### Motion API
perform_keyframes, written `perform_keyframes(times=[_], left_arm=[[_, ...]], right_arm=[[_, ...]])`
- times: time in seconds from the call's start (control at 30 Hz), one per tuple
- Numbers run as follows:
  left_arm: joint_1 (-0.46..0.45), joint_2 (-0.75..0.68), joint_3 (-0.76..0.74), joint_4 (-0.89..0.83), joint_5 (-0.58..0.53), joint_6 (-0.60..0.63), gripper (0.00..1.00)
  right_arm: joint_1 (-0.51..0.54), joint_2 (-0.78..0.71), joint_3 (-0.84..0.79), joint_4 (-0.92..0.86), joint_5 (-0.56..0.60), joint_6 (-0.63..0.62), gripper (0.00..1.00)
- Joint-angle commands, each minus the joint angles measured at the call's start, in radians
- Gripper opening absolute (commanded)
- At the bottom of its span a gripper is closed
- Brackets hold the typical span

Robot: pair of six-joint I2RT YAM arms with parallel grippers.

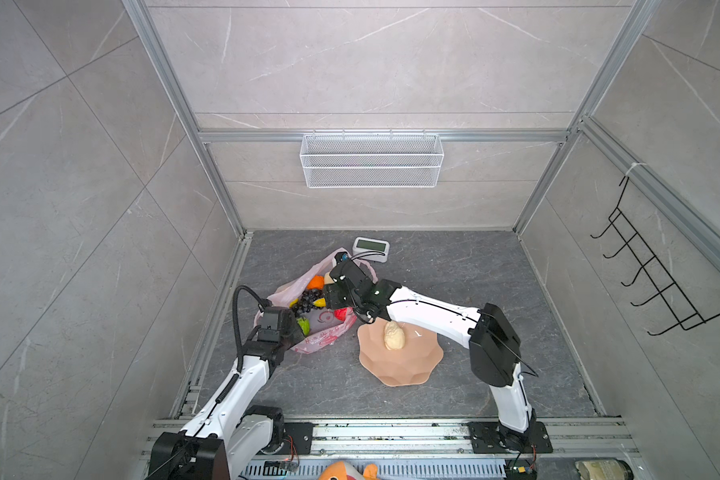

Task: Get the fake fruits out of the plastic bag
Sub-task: 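Open the right gripper and reach it into the bag above the second cream pear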

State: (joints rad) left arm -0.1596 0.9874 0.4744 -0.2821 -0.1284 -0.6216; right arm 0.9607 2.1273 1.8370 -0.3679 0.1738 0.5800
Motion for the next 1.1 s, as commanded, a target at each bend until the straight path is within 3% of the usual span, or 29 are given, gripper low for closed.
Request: perform_keyframes(times=[0.0, 0.47, 0.73, 1.07], left_arm=[[-0.006, -0.023, -0.003, 0.035, 0.006, 0.013, 0.0], [-0.006, -0.044, -0.013, 0.04, 0.008, 0.015, 0.0], [-0.007, -0.052, -0.017, 0.046, 0.011, 0.016, 0.0], [-0.008, -0.045, -0.016, 0.049, 0.017, 0.02, 0.0]], right_arm=[[-0.026, 0.078, 0.109, -0.138, -0.017, 0.068, 0.67], [-0.081, 0.433, 0.656, -0.42, -0.029, 0.158, 0.7], [-0.111, 0.507, 0.698, -0.404, -0.005, 0.205, 0.72], [-0.147, 0.581, 0.741, -0.344, -0.099, 0.203, 0.73]])
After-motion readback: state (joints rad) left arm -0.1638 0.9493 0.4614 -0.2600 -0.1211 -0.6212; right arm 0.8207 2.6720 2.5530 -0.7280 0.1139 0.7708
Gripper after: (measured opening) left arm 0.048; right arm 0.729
